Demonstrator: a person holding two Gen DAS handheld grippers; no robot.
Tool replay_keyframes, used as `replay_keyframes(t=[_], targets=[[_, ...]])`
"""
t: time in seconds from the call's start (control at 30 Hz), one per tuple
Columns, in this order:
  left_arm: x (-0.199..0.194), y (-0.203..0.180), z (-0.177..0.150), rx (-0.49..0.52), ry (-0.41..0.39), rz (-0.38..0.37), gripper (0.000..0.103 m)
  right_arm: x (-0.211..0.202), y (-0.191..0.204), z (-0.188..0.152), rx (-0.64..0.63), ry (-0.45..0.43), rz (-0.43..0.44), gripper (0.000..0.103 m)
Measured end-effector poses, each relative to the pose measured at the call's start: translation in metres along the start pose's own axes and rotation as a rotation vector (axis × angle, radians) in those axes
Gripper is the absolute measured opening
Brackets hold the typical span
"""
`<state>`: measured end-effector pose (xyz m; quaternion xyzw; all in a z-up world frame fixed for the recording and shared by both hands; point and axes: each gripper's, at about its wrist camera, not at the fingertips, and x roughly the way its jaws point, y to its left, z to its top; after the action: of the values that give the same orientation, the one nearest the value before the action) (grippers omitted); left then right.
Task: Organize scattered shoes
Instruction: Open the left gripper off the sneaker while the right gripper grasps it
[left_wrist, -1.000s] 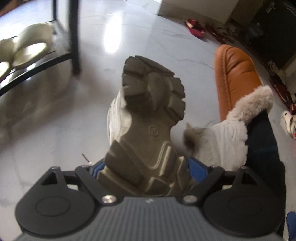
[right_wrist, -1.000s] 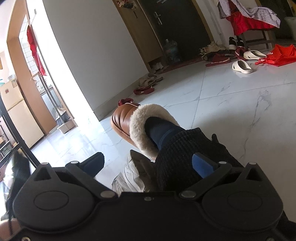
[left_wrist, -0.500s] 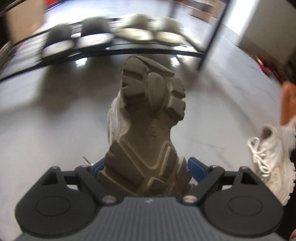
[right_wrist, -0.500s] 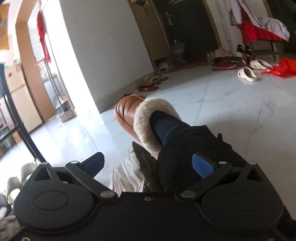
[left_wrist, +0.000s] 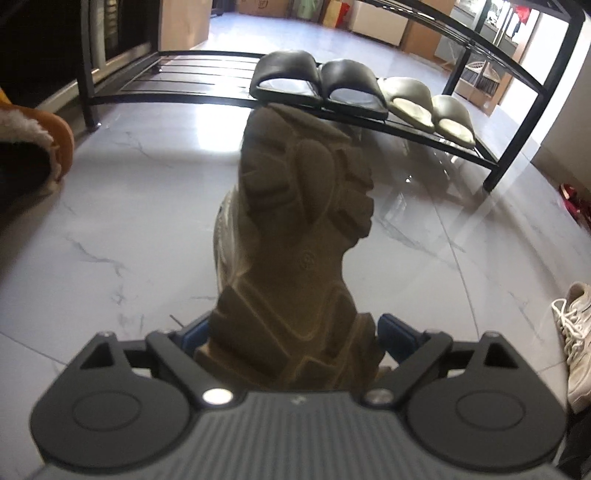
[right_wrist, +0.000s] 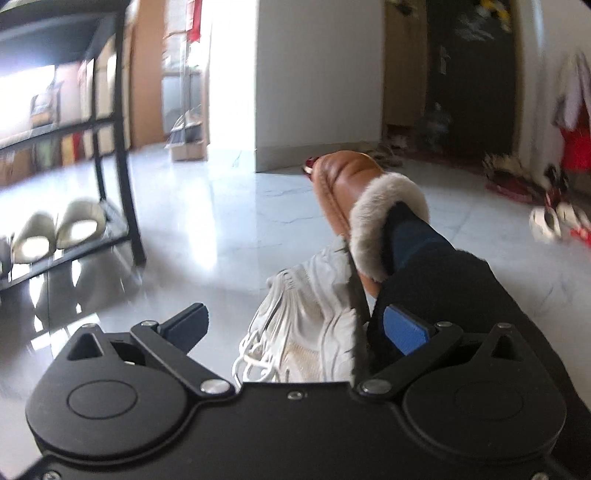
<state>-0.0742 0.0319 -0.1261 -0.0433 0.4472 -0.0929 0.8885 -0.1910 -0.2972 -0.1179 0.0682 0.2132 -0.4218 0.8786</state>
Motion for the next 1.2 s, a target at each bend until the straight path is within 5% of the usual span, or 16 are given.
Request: replay_keyframes(t=[0.13,0.3,0.57,0.7,0.73,0.83,1.03,1.2], targets=[[-0.004,-0.002,-0.008,0.017,-0.019,-0.017,0.096,-0.012,0.014,-0.005,-0.081,-0.025,0.014,0.103],[-0.019,0.015,0.0,-0.106,-0.036,-0.089,0.097,-0.032,0.034,-0.005,-0.152,-0.075,0.057,0.103],[-0.069,0.041,0.028,-0.193,-0.173,-0.119,0.098,-0.063,0.057,-0.006,-0.29,-0.168,0.147,0.103],[-0.087,0.064,0.041,-0.201,-0.223,-0.072,0.102,-0.096,0.078,-0.007,-0.386,-0.196,0.329,0.103],[-0.093,0.074,0.045,-0.188,-0.242,-0.048,0.102,-0.111,0.09,-0.008,-0.428,-0.183,0.468,0.103],[-0.097,0.089,0.045,-0.188,-0.249,-0.013,0.102,-0.129,0.115,-0.013,-0.481,-0.115,0.667,0.103],[-0.084,0.104,0.035,-0.235,-0.218,0.016,0.102,-0.139,0.16,-0.017,-0.534,-0.038,0.769,0.101],[-0.081,0.114,0.035,-0.274,-0.207,0.041,0.102,-0.16,0.196,-0.023,-0.749,-0.057,0.798,0.103]])
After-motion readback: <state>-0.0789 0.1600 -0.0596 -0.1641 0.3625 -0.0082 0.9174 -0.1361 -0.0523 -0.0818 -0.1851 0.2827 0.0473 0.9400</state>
